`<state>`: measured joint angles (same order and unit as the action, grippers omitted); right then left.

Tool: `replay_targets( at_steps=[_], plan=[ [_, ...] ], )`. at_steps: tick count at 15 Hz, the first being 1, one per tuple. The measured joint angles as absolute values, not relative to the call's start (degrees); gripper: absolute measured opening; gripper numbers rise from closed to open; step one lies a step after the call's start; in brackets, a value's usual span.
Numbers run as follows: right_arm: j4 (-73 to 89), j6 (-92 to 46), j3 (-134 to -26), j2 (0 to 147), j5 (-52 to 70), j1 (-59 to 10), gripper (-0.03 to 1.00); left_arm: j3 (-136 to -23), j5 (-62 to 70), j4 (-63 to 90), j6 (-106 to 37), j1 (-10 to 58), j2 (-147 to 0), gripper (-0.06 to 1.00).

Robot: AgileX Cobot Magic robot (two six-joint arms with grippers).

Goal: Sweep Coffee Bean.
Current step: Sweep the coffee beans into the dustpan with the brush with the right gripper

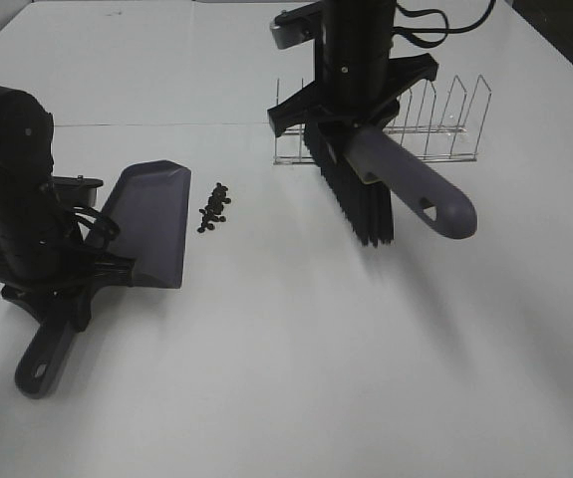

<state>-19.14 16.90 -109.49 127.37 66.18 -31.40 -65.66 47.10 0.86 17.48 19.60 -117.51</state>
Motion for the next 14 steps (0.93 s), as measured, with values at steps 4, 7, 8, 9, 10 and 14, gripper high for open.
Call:
replay_targets(
  at_steps=[4, 7, 8, 9, 10, 14],
  plan=[
    [-20.8, 17.2, -112.0, 133.3, 65.7, -34.8, 0.28, -65.7, 46.9, 0.9, 17.4, 19.6, -117.5, 0.27],
    [-21.4, 16.3, -119.9, 140.6, 69.1, -34.8, 0.28, -65.7, 46.9, 0.9, 17.4, 19.6, -117.5, 0.27],
    [-20.7, 15.3, -123.5, 142.7, 69.4, -34.8, 0.28, -65.7, 46.9, 0.9, 17.4, 19.6, -117.5, 0.27],
    [-19.4, 13.9, -127.5, 145.1, 69.4, -34.8, 0.28, -65.7, 46.8, 0.9, 17.4, 19.6, -117.5, 0.27],
    [-17.5, 12.9, -130.5, 146.9, 69.4, -35.0, 0.28, -65.7, 46.8, 0.9, 17.4, 19.6, -117.5, 0.27],
    [-14.0, 11.9, -137.3, 151.8, 70.2, -38.7, 0.28, -65.7, 46.3, 1.0, 17.4, 19.6, -117.5, 0.27]
  ],
)
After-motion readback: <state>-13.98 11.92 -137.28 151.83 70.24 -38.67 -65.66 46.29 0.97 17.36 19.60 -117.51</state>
